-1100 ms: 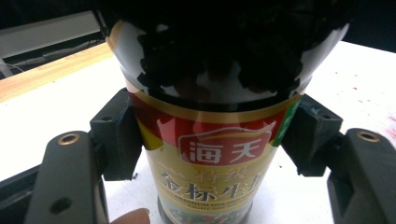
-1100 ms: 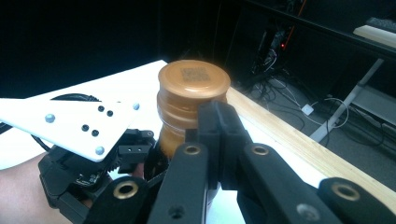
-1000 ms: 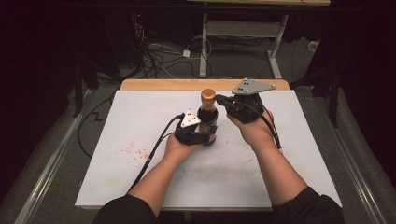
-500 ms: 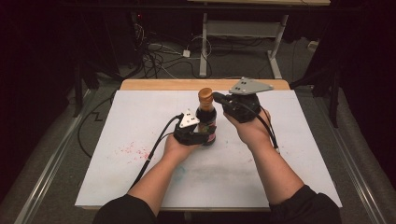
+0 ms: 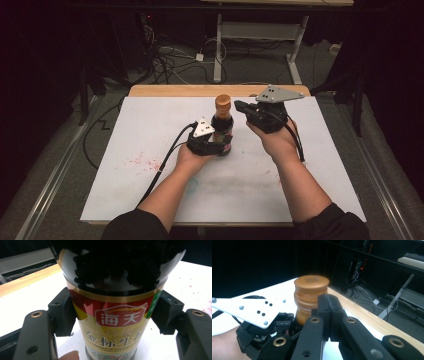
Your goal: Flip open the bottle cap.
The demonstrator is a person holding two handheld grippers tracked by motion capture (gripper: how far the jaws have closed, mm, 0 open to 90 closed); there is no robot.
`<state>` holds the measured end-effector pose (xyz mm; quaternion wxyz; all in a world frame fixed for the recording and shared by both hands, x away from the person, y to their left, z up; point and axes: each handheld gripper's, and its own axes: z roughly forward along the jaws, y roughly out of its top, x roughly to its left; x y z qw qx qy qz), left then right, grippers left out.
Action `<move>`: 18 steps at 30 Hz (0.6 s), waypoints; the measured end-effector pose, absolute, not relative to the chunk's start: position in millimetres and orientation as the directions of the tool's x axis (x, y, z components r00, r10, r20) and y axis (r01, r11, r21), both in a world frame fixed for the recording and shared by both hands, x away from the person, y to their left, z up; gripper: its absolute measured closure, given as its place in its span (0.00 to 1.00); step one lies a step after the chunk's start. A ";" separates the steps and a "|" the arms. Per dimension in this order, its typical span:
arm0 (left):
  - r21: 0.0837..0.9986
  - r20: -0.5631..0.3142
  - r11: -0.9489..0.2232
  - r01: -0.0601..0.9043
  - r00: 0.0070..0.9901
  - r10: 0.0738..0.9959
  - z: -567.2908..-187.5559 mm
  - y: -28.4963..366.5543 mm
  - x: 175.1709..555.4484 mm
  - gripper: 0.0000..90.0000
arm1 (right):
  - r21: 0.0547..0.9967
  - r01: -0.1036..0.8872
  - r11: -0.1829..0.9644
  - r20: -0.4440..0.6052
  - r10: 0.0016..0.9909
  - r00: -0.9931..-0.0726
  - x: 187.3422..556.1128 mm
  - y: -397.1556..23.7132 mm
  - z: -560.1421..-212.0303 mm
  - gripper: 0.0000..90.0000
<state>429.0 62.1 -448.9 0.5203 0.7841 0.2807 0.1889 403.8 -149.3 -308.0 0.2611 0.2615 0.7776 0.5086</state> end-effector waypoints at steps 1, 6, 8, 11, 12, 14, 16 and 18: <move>0.922 0.004 -0.301 0.244 0.771 0.637 -448.9 62.1 429.0 0.32 | 0.928 0.141 0.346 -0.140 0.672 -0.727 403.8 -149.3 -308.0 1.00; 0.923 0.004 -0.298 0.243 0.769 0.639 -449.3 62.2 428.3 0.32 | 0.920 0.143 0.365 -0.148 0.661 -0.735 401.8 -147.4 -309.7 1.00; 0.922 0.003 -0.299 0.245 0.767 0.641 -449.1 62.0 428.0 0.32 | 0.917 0.145 0.371 -0.150 0.658 -0.738 402.0 -145.8 -310.5 1.00; 0.922 0.004 -0.299 0.246 0.767 0.642 -448.9 61.7 427.8 0.32 | 0.913 0.152 0.379 -0.149 0.655 -0.740 402.7 -143.9 -312.3 1.00; 0.922 0.004 -0.299 0.246 0.767 0.642 -448.9 61.8 427.8 0.32 | 0.910 0.152 0.385 -0.152 0.653 -0.742 402.7 -143.5 -312.4 1.00; 0.922 0.004 -0.300 0.246 0.767 0.642 -448.9 61.7 427.9 0.32 | 0.908 0.149 0.391 -0.159 0.652 -0.741 403.1 -143.3 -311.6 1.00; 0.922 0.006 -0.301 0.245 0.767 0.642 -448.8 61.6 427.9 0.32 | 0.908 0.153 0.390 -0.157 0.655 -0.739 403.6 -143.3 -310.4 1.00; 0.922 0.005 -0.301 0.245 0.767 0.642 -448.8 61.7 428.0 0.32 | 0.905 0.148 0.398 -0.165 0.650 -0.741 404.2 -142.8 -309.7 1.00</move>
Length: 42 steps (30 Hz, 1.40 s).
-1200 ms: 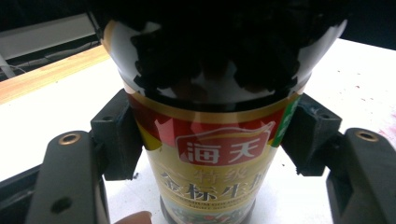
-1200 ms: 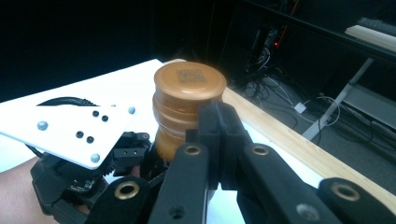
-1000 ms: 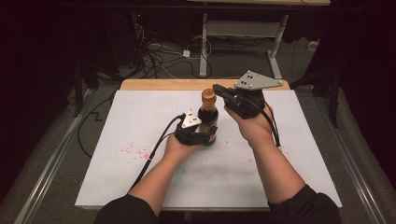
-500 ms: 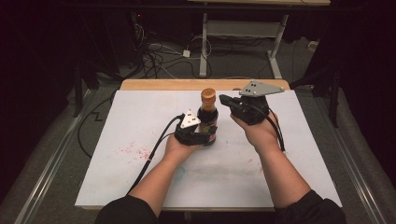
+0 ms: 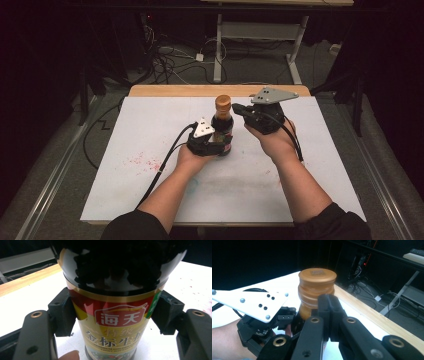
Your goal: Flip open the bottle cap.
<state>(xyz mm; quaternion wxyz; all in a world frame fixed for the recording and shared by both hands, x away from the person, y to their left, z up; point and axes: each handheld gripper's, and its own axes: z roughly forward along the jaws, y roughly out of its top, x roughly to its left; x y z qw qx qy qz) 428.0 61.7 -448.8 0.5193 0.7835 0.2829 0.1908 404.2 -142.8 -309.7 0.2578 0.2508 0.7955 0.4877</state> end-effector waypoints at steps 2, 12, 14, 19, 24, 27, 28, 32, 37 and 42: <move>0.922 0.005 -0.300 0.245 0.767 0.642 -448.9 61.6 427.9 0.32 | 0.905 0.150 0.399 -0.164 0.651 -0.741 404.1 -142.1 -309.4 1.00; 0.922 0.009 -0.302 0.243 0.765 0.644 -448.9 61.1 427.5 0.32 | 0.898 0.147 0.414 -0.176 0.647 -0.742 405.6 -139.1 -308.2 1.00; 0.922 0.011 -0.301 0.242 0.764 0.645 -449.0 60.6 427.1 0.32 | 0.897 0.148 0.417 -0.179 0.647 -0.741 405.9 -138.7 -307.5 1.00; 0.922 0.009 -0.301 0.245 0.762 0.647 -449.0 60.8 427.4 0.32 | 0.893 0.150 0.424 -0.182 0.646 -0.741 406.4 -137.8 -307.5 1.00; 0.922 0.007 -0.301 0.246 0.763 0.646 -449.1 61.1 427.6 0.32 | 0.892 0.149 0.427 -0.186 0.647 -0.740 406.2 -136.9 -306.0 1.00; 0.922 0.005 -0.298 0.246 0.764 0.645 -449.2 61.5 427.9 0.32 | 0.892 0.152 0.426 -0.183 0.647 -0.740 406.1 -136.1 -305.9 1.00; 0.922 0.004 -0.298 0.246 0.764 0.645 -449.3 61.5 428.0 0.32 | 0.893 0.153 0.424 -0.181 0.649 -0.739 406.1 -135.9 -306.0 1.00; 0.923 0.005 -0.298 0.245 0.764 0.645 -449.5 61.5 427.8 0.32 | 0.899 0.156 0.409 -0.169 0.653 -0.738 406.4 -136.6 -306.5 1.00; 0.922 0.007 -0.299 0.244 0.764 0.645 -449.4 61.4 427.5 0.32 | 0.902 0.153 0.403 -0.167 0.654 -0.738 406.3 -136.4 -306.2 1.00; 0.922 0.008 -0.300 0.244 0.764 0.645 -449.5 61.2 427.4 0.32 | 0.906 0.149 0.396 -0.166 0.657 -0.736 406.3 -136.0 -305.2 1.00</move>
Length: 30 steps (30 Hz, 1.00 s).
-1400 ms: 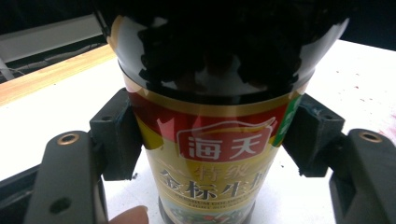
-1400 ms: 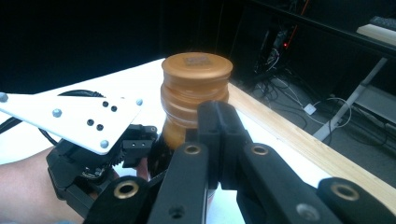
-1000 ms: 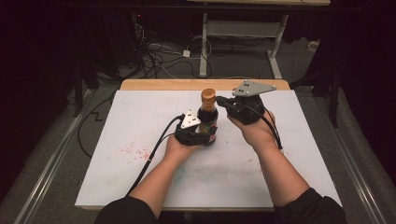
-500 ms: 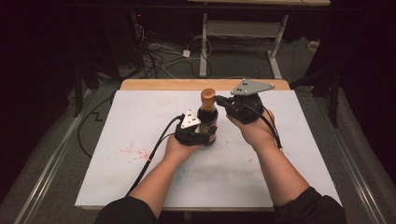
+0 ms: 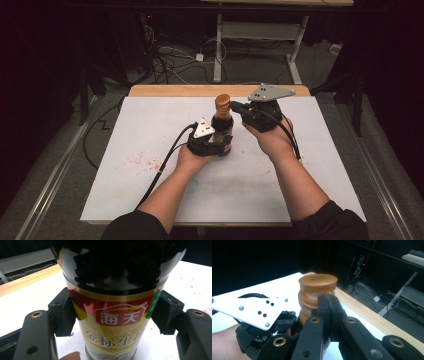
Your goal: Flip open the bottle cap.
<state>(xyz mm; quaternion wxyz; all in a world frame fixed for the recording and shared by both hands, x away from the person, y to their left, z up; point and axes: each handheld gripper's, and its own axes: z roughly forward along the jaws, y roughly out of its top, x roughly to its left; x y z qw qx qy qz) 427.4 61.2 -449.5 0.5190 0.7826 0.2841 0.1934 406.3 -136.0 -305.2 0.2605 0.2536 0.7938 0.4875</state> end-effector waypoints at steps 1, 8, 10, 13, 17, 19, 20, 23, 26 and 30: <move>0.922 0.008 -0.300 0.244 0.764 0.646 -449.5 61.2 427.4 0.32 | 0.906 0.149 0.396 -0.165 0.657 -0.736 406.3 -135.8 -304.9 1.00; 0.922 0.007 -0.299 0.245 0.764 0.646 -449.6 61.3 427.6 0.32 | 0.908 0.141 0.396 -0.173 0.658 -0.733 406.3 -134.0 -302.1 1.00; 0.923 0.005 -0.297 0.245 0.763 0.646 -449.6 61.3 427.7 0.32 | 0.907 0.140 0.398 -0.176 0.658 -0.732 406.8 -133.2 -301.1 1.00; 0.922 0.007 -0.299 0.245 0.764 0.645 -449.6 61.2 427.5 0.32 | 0.907 0.138 0.397 -0.176 0.658 -0.732 407.7 -133.0 -299.7 1.00; 0.923 0.005 -0.297 0.246 0.763 0.646 -449.7 61.5 427.4 0.32 | 0.910 0.137 0.392 -0.175 0.660 -0.731 409.4 -132.5 -298.8 1.00; 0.925 0.004 -0.292 0.243 0.762 0.647 -450.3 61.6 427.1 0.32 | 0.910 0.135 0.392 -0.175 0.659 -0.732 409.5 -131.7 -298.0 1.00; 0.925 0.004 -0.291 0.243 0.762 0.648 -450.5 61.6 427.0 0.32 | 0.910 0.132 0.393 -0.177 0.657 -0.733 409.5 -131.4 -297.4 1.00; 0.925 0.008 -0.294 0.241 0.762 0.647 -450.4 61.2 426.6 0.32 | 0.913 0.133 0.385 -0.171 0.659 -0.732 410.0 -131.1 -296.3 1.00; 0.926 0.007 -0.292 0.240 0.761 0.648 -450.5 61.1 426.7 0.32 | 0.914 0.132 0.384 -0.171 0.658 -0.733 409.9 -129.6 -295.2 1.00; 0.925 0.004 -0.291 0.244 0.760 0.650 -450.4 61.1 426.7 0.32 | 0.913 0.124 0.388 -0.179 0.655 -0.734 411.1 -129.0 -294.1 1.00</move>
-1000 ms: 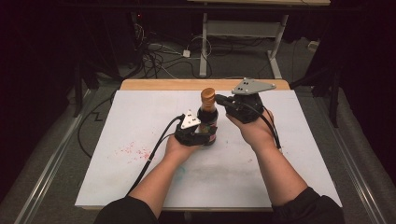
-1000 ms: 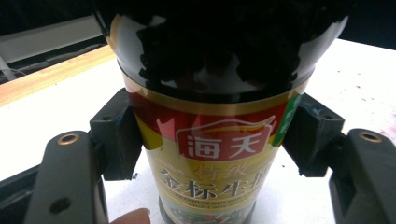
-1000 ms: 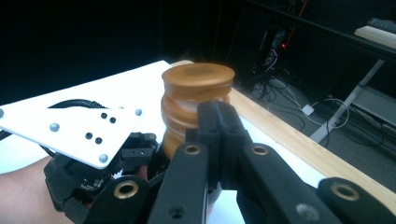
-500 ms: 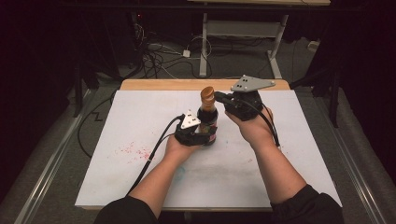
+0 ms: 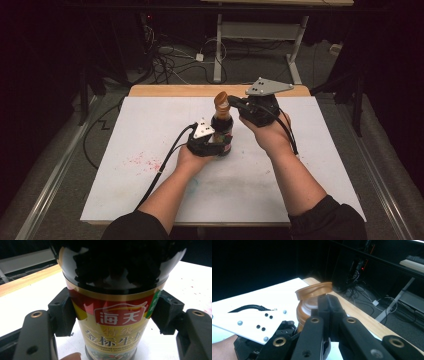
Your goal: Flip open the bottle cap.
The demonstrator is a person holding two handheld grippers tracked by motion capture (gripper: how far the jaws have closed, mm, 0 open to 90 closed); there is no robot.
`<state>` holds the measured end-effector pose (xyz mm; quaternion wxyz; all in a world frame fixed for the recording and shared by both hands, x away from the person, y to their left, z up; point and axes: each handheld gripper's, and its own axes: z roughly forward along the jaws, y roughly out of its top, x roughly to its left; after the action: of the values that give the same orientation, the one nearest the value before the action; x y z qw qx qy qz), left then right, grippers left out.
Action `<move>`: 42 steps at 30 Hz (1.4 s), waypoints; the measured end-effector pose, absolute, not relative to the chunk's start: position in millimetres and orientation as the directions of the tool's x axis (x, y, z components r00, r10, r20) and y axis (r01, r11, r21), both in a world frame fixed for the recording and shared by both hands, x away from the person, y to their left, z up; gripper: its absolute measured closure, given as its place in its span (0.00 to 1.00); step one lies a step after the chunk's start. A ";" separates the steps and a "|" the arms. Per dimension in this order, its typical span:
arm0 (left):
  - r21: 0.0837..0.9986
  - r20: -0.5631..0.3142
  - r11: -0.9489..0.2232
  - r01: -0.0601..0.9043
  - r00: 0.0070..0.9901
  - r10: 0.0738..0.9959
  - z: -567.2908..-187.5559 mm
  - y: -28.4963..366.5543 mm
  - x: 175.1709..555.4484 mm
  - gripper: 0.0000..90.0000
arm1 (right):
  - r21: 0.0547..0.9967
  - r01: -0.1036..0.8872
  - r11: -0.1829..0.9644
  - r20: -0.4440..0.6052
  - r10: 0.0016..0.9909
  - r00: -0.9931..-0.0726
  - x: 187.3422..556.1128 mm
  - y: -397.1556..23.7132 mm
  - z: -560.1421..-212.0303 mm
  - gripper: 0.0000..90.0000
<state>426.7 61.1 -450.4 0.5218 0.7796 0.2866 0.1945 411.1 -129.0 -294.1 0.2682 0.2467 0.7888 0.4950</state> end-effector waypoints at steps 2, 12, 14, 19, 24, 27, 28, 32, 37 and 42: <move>0.924 0.004 -0.293 0.245 0.761 0.649 -450.3 61.4 426.6 0.32 | 0.915 0.121 0.386 -0.178 0.654 -0.735 411.3 -128.5 -292.6 1.00; 0.925 0.005 -0.292 0.244 0.760 0.650 -450.7 60.7 426.5 0.32 | 0.919 0.093 0.383 -0.186 0.631 -0.753 410.3 -115.0 -282.5 1.00; 0.925 0.002 -0.291 0.245 0.760 0.649 -450.7 61.1 426.6 0.32 | 0.917 0.088 0.388 -0.192 0.625 -0.757 411.0 -108.6 -281.7 1.00; 0.924 0.001 -0.291 0.247 0.761 0.649 -450.6 61.4 426.5 0.32 | 0.913 0.080 0.400 -0.199 0.608 -0.769 412.3 -98.3 -283.7 1.00; 0.925 0.000 -0.289 0.246 0.761 0.649 -450.9 61.4 426.4 0.32 | 0.916 0.082 0.393 -0.195 0.614 -0.765 411.3 -101.3 -282.5 1.00; 0.926 -0.001 -0.287 0.247 0.760 0.650 -451.0 61.3 426.5 0.32 | 0.921 0.088 0.379 -0.187 0.628 -0.755 410.3 -111.3 -278.8 1.00; 0.926 -0.003 -0.285 0.248 0.760 0.650 -451.0 61.2 426.6 0.32 | 0.923 0.089 0.374 -0.184 0.633 -0.752 410.1 -114.5 -278.0 1.00; 0.926 -0.006 -0.283 0.250 0.759 0.651 -451.0 61.2 426.8 0.32 | 0.928 0.098 0.359 -0.173 0.650 -0.740 409.7 -127.3 -277.1 1.00; 0.925 -0.009 -0.283 0.255 0.759 0.651 -450.6 61.5 427.0 0.31 | 0.930 0.107 0.352 -0.167 0.664 -0.729 409.8 -140.6 -279.6 1.00; 0.923 -0.013 -0.285 0.259 0.761 0.648 -450.0 61.9 427.6 0.31 | 0.932 0.120 0.342 -0.155 0.676 -0.720 409.7 -149.3 -282.4 1.00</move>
<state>427.6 61.9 -450.0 0.5222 0.7797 0.2909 0.1862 409.7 -149.3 -282.4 0.2713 0.2576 0.7728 0.5127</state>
